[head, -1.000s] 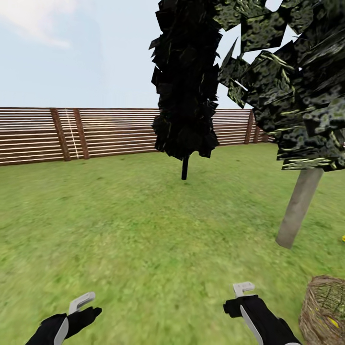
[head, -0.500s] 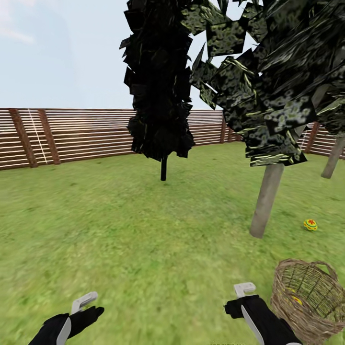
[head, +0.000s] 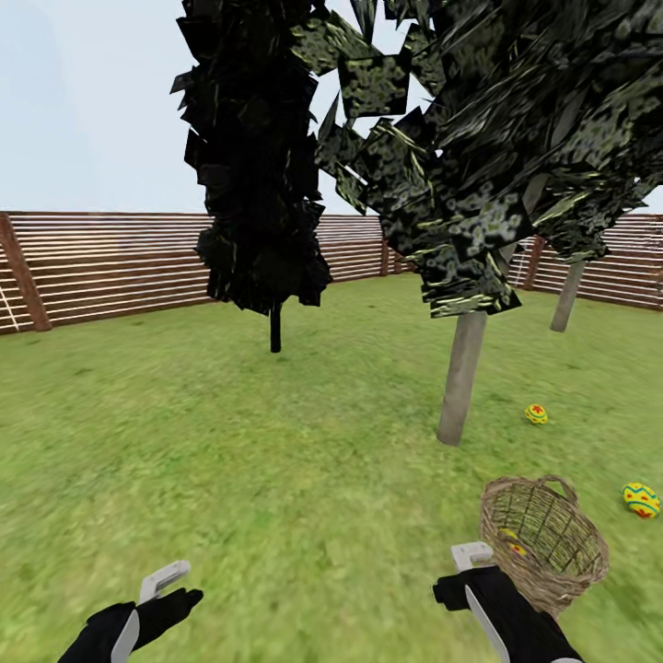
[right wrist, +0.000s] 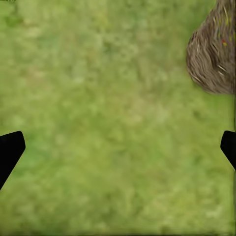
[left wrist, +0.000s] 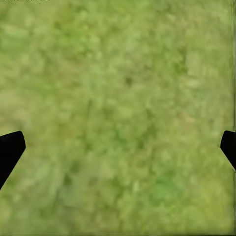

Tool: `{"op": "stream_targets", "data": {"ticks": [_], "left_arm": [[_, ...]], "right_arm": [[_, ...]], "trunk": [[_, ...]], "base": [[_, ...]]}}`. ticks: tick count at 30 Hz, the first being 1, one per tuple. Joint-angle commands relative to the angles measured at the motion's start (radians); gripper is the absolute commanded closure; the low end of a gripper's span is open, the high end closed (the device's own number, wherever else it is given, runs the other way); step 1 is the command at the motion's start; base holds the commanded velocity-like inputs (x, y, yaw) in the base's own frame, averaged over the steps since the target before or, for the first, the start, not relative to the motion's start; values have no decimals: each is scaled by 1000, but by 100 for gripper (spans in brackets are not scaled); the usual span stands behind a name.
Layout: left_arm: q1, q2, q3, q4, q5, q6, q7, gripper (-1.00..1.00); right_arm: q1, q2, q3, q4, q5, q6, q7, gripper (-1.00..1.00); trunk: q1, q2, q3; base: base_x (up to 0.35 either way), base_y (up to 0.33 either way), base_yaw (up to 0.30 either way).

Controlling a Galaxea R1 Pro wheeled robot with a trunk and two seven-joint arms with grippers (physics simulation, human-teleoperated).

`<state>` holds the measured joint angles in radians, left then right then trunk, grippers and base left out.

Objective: Take the three Easter eggs out of the wicker basket on the lawn in the garden, then place them on the lawn next to a single tree (choose any tree) so that all three eggs are next to the same tree and none are left in the basket.

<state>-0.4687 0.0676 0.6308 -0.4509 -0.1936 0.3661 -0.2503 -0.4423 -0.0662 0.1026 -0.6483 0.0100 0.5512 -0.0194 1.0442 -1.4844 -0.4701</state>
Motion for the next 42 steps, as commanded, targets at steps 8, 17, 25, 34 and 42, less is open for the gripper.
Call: {"op": "stream_targets", "data": {"ticks": [8,17,25,34,42], "left_arm": [[-1,-14,7,-2,-12,-15,-12,-100],[-1,-19,5,44,-16,-69,-13,-100],[-1,-20,4,49,-17,-49,-12,-100],[-1,-20,4,49,-17,-45,-12,-100],[-1,-20,4,49,-17,-45,-11,-100]], "right_arm": [[0,-4,5,-7,1,6,-2,-100],[-1,-5,3,-8,-1,6,-2,-100],[-1,-3,5,-8,0,7,-3,-100],[-1,-3,5,-8,1,6,-2,-100],[-1,-3,5,-8,1,6,-2,-100]], "trunk": [[0,-1,4],[0,-1,8],[0,-1,8],[0,-1,8],[0,-1,10]], "base": [[-12,-6,-300],[200,-171,-284],[311,-178,-29],[312,-178,0],[312,-178,-93]]}}
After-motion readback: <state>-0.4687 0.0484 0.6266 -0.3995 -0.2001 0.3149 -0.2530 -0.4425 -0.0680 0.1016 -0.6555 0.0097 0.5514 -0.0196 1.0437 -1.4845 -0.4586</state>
